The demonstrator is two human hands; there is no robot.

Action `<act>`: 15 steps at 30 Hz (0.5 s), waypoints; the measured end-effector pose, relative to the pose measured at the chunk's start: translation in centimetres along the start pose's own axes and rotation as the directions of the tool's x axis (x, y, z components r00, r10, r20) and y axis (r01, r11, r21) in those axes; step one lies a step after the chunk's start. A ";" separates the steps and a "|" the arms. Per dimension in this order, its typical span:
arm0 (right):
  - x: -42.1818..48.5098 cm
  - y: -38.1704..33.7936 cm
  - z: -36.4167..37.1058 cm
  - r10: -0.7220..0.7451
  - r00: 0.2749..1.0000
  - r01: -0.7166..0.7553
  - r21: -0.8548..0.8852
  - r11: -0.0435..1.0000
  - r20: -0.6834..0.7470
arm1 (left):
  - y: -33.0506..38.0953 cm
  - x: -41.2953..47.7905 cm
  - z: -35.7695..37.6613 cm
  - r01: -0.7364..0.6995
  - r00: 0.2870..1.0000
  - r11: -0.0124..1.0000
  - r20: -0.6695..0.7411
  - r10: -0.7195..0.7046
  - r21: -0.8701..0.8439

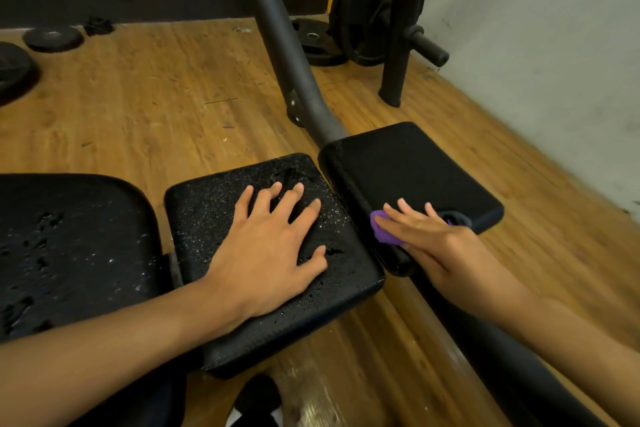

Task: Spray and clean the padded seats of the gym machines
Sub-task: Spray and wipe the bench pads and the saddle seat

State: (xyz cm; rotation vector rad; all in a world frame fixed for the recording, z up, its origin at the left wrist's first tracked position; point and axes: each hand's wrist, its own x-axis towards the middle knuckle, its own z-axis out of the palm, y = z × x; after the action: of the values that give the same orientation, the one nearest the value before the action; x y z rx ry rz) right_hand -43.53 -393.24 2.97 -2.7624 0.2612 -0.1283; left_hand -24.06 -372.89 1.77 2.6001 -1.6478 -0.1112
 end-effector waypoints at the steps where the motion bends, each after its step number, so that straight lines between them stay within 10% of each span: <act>1: 1.0 0.2 0.0 -0.007 1.000 0.007 0.002 1.000 -0.004 | 0.0 0.1 0.0 0.000 1.000 1.000 0.000 0.000 0.004; 15: 20.1 2.1 2.1 0.091 0.988 -0.098 -0.054 0.994 -0.122 | -0.1 0.4 0.0 -0.001 1.000 1.000 -0.003 0.001 0.015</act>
State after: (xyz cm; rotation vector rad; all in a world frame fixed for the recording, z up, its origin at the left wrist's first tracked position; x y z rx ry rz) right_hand -23.93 -398.45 1.40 -2.7992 0.4333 -0.2653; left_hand -23.82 -373.23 1.71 2.6091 -1.6550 -0.0946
